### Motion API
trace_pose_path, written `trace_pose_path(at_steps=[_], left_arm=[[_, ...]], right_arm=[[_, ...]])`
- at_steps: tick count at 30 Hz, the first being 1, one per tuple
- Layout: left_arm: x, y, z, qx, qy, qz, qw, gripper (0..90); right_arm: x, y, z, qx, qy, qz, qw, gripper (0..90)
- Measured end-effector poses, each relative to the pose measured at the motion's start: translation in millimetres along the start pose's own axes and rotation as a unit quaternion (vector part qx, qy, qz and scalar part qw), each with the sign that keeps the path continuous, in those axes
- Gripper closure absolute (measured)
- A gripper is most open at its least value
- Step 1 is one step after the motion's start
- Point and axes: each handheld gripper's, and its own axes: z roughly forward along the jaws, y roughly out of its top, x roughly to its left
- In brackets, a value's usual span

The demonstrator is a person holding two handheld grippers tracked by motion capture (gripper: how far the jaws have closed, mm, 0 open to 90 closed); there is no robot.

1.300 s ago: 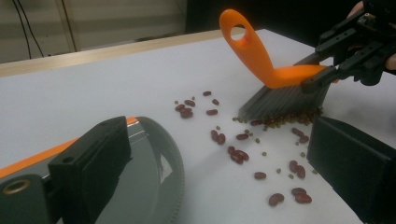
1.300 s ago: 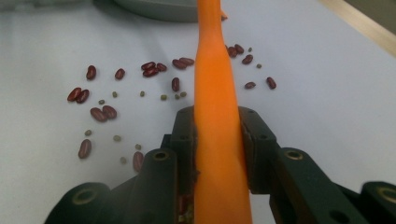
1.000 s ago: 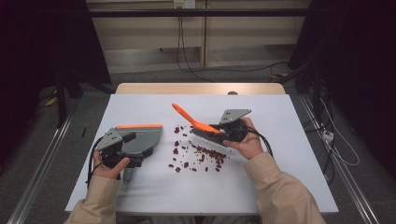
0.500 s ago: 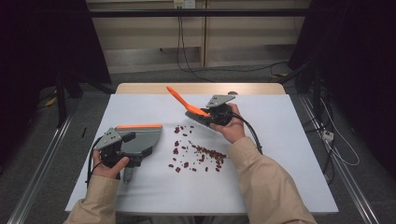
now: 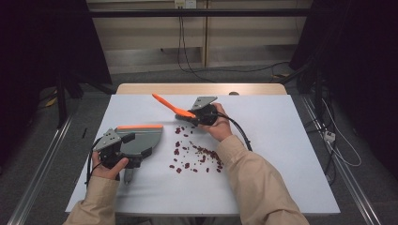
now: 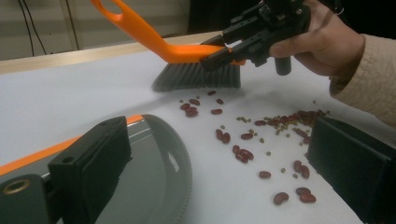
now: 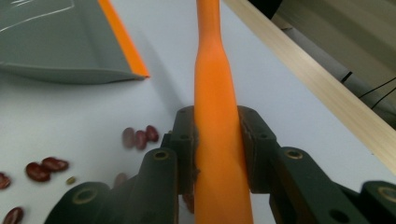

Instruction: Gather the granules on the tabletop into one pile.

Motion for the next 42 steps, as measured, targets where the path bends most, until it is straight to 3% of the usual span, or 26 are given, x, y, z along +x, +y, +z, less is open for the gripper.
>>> trace_pose_path(at_steps=[8,21,36,42], left_arm=[[-0.7,-0.6,-2.6,-0.001,0.002,0.001,1.0000,5.8],[0.3,-2.7,-7.7,-0.001,0.003,0.001,1.0000,5.9],[-0.5,-4.2,-11.3,-0.002,0.006,-0.001,1.0000,5.9],[-0.7,-4.5,-11.1,0.000,0.007,0.000,1.0000,5.9]], right_arm=[[20.2,-1.1,-7.2,0.003,0.043,-0.036,0.9984,70.6],[41.4,-7.5,-29.5,-0.001,0.105,-0.062,0.9925,70.4],[67.9,-15.9,-53.4,-0.007,0.136,-0.062,0.9888,70.3],[70.9,-17.5,-60.9,-0.019,0.128,-0.056,0.9900,70.8]])
